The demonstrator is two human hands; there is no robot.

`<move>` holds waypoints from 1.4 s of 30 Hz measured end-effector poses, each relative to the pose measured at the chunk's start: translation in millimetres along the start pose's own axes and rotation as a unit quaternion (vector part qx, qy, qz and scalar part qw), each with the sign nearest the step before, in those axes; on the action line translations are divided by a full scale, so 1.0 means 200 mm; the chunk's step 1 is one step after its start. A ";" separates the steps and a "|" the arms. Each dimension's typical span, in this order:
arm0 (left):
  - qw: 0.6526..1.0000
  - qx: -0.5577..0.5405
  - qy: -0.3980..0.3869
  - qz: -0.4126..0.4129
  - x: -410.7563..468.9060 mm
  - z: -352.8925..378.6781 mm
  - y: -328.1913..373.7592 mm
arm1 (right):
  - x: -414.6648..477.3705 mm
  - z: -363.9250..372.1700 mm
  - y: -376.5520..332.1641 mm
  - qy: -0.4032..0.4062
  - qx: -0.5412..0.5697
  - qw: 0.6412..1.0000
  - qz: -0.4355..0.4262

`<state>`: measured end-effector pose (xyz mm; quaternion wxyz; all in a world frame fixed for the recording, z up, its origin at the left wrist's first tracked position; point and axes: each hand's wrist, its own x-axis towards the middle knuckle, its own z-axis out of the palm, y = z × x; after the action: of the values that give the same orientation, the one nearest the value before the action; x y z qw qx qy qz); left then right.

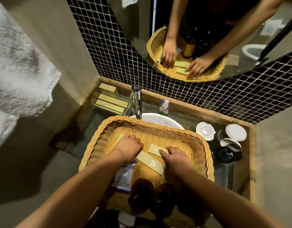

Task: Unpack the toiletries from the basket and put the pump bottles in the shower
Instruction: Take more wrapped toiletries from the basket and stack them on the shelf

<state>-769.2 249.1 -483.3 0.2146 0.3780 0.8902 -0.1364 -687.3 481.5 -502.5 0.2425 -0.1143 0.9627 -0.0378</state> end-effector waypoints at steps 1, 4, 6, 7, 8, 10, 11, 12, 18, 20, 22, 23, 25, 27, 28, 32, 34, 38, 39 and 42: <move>1.000 -0.011 0.005 0.014 0.00 -0.01 0.01 | 0.00 0.00 0.02 -0.001 -0.006 1.000 0.009; 0.998 -0.030 0.010 0.057 0.03 -0.05 0.07 | -0.01 -0.01 0.08 0.004 -0.006 0.999 0.034; 0.996 -0.023 0.005 0.081 0.06 -0.07 0.12 | -0.02 -0.01 0.10 0.009 0.003 0.999 0.047; 0.996 -0.014 0.002 0.093 0.08 -0.08 0.14 | -0.02 -0.01 0.11 0.013 0.008 0.999 0.051; 0.995 -0.007 0.001 0.102 0.09 -0.08 0.16 | -0.03 0.00 0.11 0.017 0.014 0.998 0.055; 0.994 -0.005 0.001 0.106 0.11 -0.08 0.20 | -0.03 0.00 0.11 0.030 0.027 0.997 0.061; 0.995 -0.009 0.000 0.099 0.11 -0.08 0.21 | -0.03 0.00 0.10 0.039 0.034 0.997 0.061; 0.996 -0.013 -0.001 0.088 0.12 -0.07 0.22 | -0.03 0.00 0.09 0.047 0.043 0.996 0.060; 0.999 -0.029 -0.019 0.031 0.14 -0.04 0.23 | -0.03 -0.01 0.09 0.052 0.080 0.993 0.069; 0.998 -0.022 -0.029 0.043 0.15 -0.05 0.22 | -0.03 -0.02 0.09 0.039 0.075 0.994 0.073; 0.998 -0.014 -0.031 0.055 0.15 -0.06 0.22 | -0.02 -0.03 0.09 0.034 0.077 0.993 0.078; 0.998 -0.010 -0.030 0.061 0.15 -0.07 0.22 | -0.01 -0.03 0.08 0.035 0.079 0.993 0.083; 0.997 0.007 -0.023 0.067 0.16 -0.08 0.23 | -0.02 -0.03 0.08 0.045 0.077 0.992 0.092; 0.997 0.025 -0.012 0.068 0.16 -0.10 0.23 | -0.02 -0.03 0.07 0.060 0.068 0.992 0.092; 0.997 0.029 -0.008 0.068 0.16 -0.12 0.22 | -0.01 -0.05 0.07 0.061 0.066 0.992 0.089; 0.996 0.038 0.037 0.068 0.12 -0.18 0.16 | 0.00 -0.16 0.07 0.027 0.083 0.991 0.105; 0.994 0.045 0.070 0.070 0.10 -0.20 0.12 | -0.02 -0.20 0.06 0.046 0.072 0.990 0.109; 0.991 0.059 0.098 0.074 0.06 -0.27 0.03 | -0.05 -0.28 0.04 0.106 0.041 0.989 0.093; 0.990 0.060 0.103 0.071 0.04 -0.29 0.00 | -0.05 -0.31 0.04 0.111 0.035 0.989 0.089; 0.990 0.055 0.119 0.053 -0.02 -0.36 -0.08 | -0.05 -0.41 0.01 0.136 0.022 0.986 0.098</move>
<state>-798.8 264.4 -418.2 0.0932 0.4495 0.8792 -0.1274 -718.4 487.0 -425.2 0.1142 -0.0082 0.9922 -0.0499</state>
